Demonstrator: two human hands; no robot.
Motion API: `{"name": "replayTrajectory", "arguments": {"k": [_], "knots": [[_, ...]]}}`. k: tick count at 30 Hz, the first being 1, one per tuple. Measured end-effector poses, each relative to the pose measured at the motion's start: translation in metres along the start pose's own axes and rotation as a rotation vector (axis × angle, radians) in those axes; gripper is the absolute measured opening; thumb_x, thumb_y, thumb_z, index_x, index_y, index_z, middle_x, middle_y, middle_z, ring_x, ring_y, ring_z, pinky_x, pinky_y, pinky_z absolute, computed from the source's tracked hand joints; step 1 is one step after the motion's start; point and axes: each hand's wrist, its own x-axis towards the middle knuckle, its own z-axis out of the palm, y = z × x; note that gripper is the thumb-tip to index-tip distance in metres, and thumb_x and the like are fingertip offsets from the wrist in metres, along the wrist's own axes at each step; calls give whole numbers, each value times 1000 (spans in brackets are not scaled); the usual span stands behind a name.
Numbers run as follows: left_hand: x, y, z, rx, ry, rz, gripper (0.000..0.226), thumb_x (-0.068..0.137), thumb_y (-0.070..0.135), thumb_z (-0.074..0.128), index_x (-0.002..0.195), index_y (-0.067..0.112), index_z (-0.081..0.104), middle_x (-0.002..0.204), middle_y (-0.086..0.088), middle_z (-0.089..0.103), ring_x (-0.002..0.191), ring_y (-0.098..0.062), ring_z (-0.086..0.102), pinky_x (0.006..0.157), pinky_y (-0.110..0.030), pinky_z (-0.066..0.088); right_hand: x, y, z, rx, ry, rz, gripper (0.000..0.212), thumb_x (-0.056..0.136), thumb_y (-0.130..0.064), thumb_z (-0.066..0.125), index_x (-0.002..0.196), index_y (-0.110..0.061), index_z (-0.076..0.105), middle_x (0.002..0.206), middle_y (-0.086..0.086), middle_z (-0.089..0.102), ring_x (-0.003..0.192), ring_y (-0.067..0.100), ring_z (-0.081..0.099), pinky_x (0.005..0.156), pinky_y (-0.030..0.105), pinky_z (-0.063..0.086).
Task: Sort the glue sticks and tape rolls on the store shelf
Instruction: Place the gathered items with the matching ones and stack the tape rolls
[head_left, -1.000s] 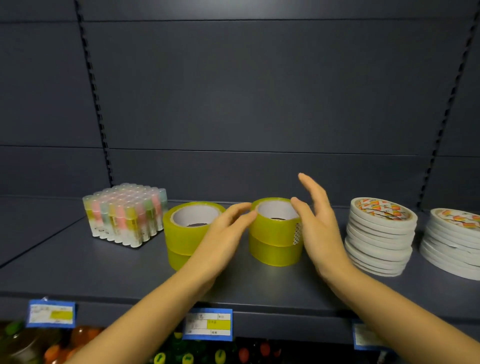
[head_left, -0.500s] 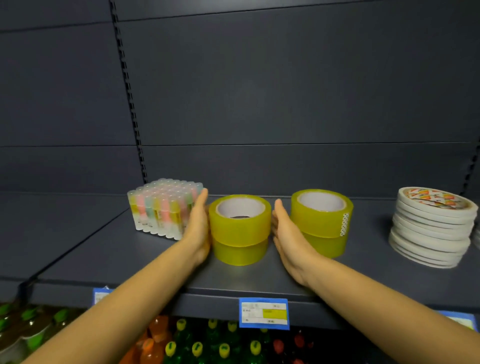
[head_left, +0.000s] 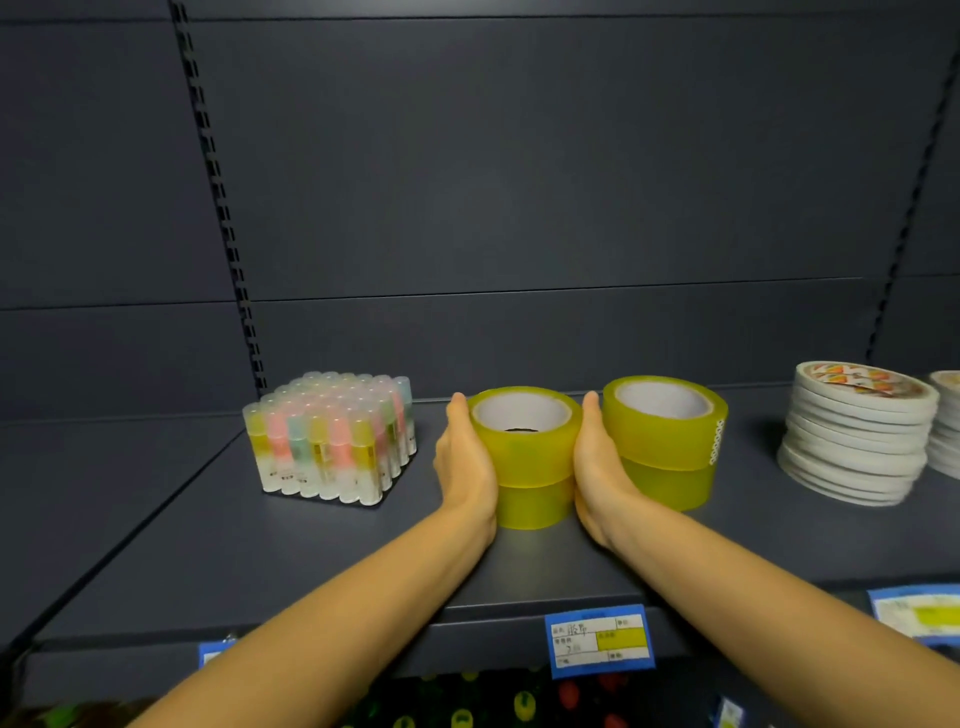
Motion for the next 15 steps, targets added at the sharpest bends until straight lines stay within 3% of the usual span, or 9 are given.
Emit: {"name": "replayTrajectory", "arguments": {"k": [6, 8, 10, 12, 15], "knots": [[3, 0, 1, 91, 40, 23, 54, 91, 51, 29, 110, 15, 65, 116, -11, 64, 109, -30, 57, 101, -47, 43, 0, -1, 1, -27, 30, -39, 54, 96, -58, 24, 113, -22, 60, 128, 8, 60, 119, 27, 54, 107, 39, 39], [1, 4, -1, 122, -9, -2, 53, 92, 49, 29, 112, 16, 63, 118, -11, 64, 110, -30, 57, 101, -47, 43, -3, -4, -1, -48, 6, -26, 52, 96, -57, 22, 108, -23, 60, 128, 7, 60, 119, 26, 54, 101, 35, 39], [-3, 10, -7, 164, -91, -7, 51, 95, 48, 28, 118, 17, 61, 122, -9, 62, 114, -27, 56, 104, -44, 41, -7, -6, -3, -53, -38, -18, 59, 97, -57, 21, 120, -19, 59, 130, 7, 59, 120, 25, 54, 98, 35, 39], [-10, 19, -19, 245, -177, 107, 47, 99, 43, 28, 118, 17, 61, 122, -2, 62, 116, -20, 54, 105, -35, 39, -20, -11, -7, -59, -76, -26, 60, 96, -58, 23, 131, -20, 54, 132, 5, 58, 121, 24, 53, 103, 37, 38], [-28, 36, -54, 395, -174, 464, 27, 99, 26, 36, 102, 23, 63, 107, 12, 61, 101, 1, 53, 84, -3, 38, -47, -18, -17, -102, -140, -140, 51, 97, -50, 34, 141, -25, 41, 142, -4, 48, 130, 17, 44, 112, 35, 29]]}}
